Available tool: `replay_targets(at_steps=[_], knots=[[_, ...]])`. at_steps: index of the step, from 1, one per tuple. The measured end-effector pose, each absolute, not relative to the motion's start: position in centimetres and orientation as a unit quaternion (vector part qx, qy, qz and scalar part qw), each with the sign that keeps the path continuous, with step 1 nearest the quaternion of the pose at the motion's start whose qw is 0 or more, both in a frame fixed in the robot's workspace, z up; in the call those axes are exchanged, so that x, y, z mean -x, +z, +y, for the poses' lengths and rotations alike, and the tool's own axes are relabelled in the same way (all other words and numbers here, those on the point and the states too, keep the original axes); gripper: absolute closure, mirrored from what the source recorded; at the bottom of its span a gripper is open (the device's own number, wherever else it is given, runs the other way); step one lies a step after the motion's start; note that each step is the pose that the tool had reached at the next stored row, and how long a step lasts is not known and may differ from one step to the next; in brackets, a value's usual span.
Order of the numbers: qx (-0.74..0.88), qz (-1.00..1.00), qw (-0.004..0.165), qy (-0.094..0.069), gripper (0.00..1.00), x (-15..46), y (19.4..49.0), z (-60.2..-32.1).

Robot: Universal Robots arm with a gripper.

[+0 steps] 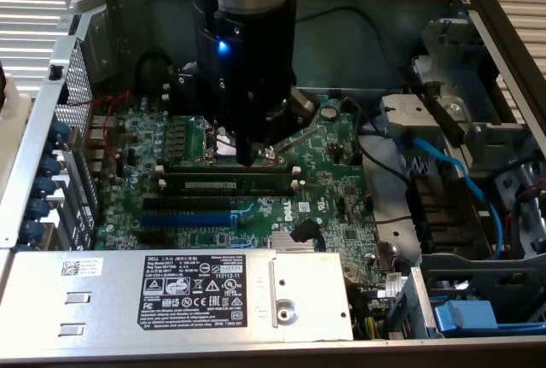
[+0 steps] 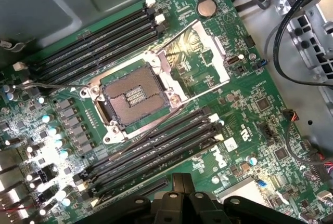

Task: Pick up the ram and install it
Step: 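Press down the ram until it locks into place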

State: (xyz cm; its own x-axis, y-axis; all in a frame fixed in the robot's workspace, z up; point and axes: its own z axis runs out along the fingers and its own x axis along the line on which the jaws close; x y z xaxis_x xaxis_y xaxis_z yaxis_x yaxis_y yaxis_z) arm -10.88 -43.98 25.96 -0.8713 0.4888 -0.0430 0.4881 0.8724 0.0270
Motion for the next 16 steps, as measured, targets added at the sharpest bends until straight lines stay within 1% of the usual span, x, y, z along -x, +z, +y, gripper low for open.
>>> replay_targets(at_steps=[16], knots=[[-0.341, 0.94, 0.024, 0.005, 0.89, 10.88, 25.96, -43.98]])
